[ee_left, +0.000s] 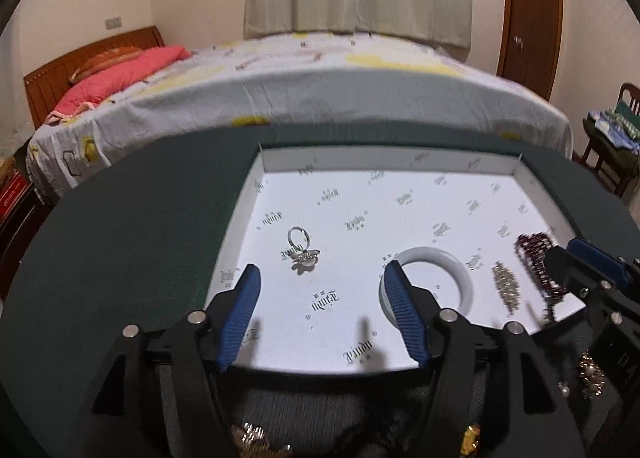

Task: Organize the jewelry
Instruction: 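Carry the ring and brooch into the green box and release both, then move the right tool to the pearl flower brooch and grasp it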

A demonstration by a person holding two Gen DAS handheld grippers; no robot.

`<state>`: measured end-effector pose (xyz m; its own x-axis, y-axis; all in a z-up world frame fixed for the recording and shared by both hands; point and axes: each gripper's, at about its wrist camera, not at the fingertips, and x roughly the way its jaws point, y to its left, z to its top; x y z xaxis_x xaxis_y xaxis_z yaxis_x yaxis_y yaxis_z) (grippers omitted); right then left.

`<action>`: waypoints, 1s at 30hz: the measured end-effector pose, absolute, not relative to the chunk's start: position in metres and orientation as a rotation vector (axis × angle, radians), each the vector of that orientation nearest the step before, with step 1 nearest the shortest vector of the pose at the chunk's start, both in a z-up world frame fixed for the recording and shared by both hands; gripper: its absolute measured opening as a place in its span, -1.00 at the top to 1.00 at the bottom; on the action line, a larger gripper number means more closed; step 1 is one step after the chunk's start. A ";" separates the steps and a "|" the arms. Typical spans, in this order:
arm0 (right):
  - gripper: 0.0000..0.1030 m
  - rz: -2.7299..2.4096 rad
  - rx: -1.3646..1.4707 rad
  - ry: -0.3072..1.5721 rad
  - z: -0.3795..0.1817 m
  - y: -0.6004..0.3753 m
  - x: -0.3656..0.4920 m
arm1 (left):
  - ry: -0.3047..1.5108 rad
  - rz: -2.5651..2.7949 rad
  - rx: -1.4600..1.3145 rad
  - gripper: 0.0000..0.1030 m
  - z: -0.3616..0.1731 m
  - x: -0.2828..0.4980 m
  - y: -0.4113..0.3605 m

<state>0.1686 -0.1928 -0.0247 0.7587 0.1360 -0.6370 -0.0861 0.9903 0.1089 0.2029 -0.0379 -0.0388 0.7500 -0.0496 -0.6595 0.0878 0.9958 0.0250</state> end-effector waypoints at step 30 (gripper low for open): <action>0.28 0.021 0.093 0.772 -0.055 -0.231 0.077 | 0.647 0.030 0.062 -0.28 -0.040 0.097 -0.024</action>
